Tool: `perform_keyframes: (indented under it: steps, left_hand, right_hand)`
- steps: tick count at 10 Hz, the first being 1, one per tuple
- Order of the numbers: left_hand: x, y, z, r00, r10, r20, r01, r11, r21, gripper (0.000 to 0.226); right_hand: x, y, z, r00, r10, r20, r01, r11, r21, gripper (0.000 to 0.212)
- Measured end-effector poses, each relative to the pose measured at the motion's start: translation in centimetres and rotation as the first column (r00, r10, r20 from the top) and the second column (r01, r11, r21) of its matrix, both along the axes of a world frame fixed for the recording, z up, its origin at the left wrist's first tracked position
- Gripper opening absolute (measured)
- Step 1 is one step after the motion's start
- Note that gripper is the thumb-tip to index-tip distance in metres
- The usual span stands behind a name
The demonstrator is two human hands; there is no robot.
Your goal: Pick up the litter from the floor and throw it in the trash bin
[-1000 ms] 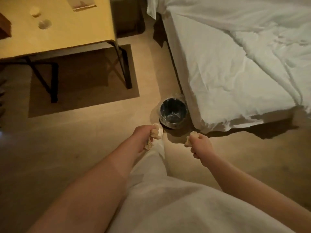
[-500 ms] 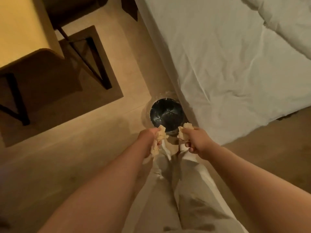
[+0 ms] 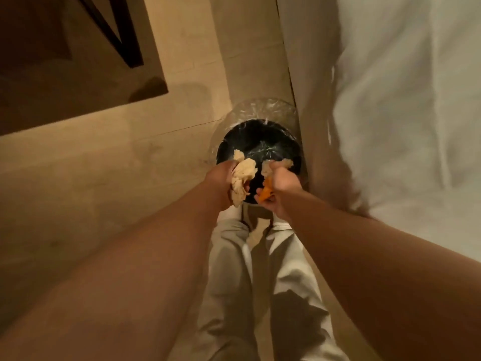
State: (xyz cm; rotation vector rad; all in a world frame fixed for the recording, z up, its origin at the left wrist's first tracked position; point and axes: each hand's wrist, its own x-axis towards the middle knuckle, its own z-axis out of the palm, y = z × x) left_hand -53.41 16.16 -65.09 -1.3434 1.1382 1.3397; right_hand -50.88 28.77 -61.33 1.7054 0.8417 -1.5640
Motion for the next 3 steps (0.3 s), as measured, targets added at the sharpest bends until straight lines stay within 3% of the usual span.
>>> perform_keyframes:
  steps: [1,3]
  left_hand:
    - [-0.3,0.3,-1.2,0.999,0.034,0.029,-0.034,0.999,-0.010,0.029]
    - [0.3,-1.2,1.6,0.999,-0.044,-0.024,0.043,0.998,-0.046,0.032]
  right_hand:
    - [-0.1,-0.2,-1.2,1.000,0.011,-0.020,-0.011,1.000,0.005,0.048]
    - [1.1,0.9,0.4,0.997,0.076,0.006,-0.076,0.996,0.056,0.041]
